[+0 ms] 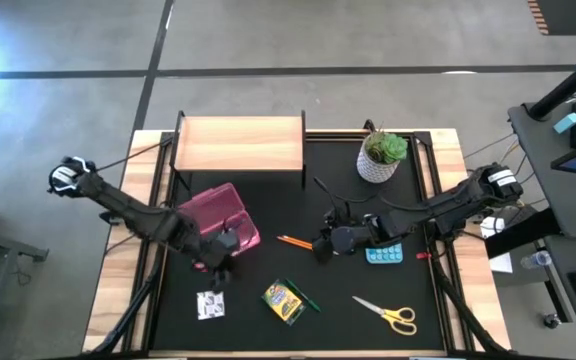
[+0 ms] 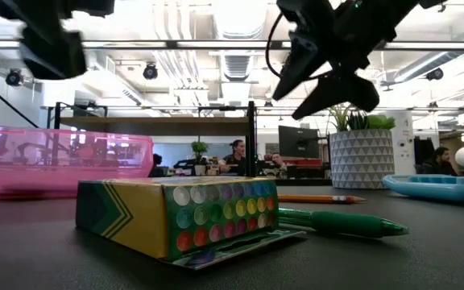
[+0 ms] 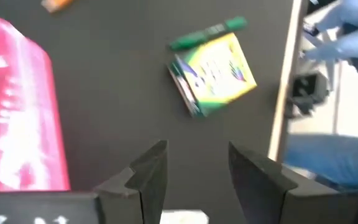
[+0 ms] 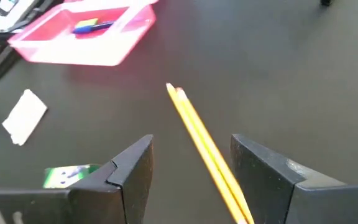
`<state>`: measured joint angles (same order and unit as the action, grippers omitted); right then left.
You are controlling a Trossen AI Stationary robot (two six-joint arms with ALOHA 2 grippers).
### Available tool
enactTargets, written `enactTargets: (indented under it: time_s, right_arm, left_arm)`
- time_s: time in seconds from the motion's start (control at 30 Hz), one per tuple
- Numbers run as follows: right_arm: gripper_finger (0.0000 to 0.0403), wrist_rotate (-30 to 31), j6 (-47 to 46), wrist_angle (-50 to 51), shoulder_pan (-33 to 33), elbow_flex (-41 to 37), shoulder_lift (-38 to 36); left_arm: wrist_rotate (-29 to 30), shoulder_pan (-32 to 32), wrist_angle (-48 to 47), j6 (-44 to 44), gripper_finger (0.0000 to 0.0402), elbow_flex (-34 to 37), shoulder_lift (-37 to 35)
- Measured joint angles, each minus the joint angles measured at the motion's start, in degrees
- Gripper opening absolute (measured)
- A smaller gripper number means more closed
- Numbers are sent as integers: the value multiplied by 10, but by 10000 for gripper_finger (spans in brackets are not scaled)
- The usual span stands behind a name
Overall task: Pack school essentials
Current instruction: Put the sticky notes into the pencil box
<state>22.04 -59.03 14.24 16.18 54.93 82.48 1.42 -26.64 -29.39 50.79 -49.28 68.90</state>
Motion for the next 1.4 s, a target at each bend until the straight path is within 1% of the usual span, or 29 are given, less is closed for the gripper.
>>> enactTargets:
  time_s: [0.1, 0.27, 0.37, 0.5, 0.7, 0.8, 0.9, 1.03, 1.2, 1.4]
  right_arm:
    - [203, 0, 19, -2, 9, 14, 1]
    - [203, 1, 60, -3, 30, 33, 1]
    - [203, 1, 78, -13, 46, 40, 2]
    - [203, 4, 97, -66, 65, 36, 2]
    - [203, 6, 153, -121, 76, 34, 9]
    - [203, 6, 172, -128, 78, 39, 26]
    - [203, 5, 195, -125, 81, 50, 47]
    - [203, 4, 208, -128, 82, 72, 76]
    - [203, 4, 222, -117, 82, 105, 110]
    - [203, 4, 228, -72, 81, 150, 145]
  left_arm:
    - [7, -43, 0, 66, 151, 0, 0]
    - [40, -108, 1, 209, 151, 0, 14]
    - [39, -147, 1, 295, 151, 0, 30]
    - [18, -190, -1, 396, 151, 0, 52]
    - [11, -228, -37, 517, 151, 0, 102]
    - [-14, -231, -39, 522, 151, 0, 137]
    - [-38, -231, -62, 513, 150, -6, 168]
    - [-43, -237, -110, 465, 136, -29, 200]
    - [-46, -255, -140, 402, 112, -62, 228]
    - [-48, -284, -146, 403, 95, -65, 258]
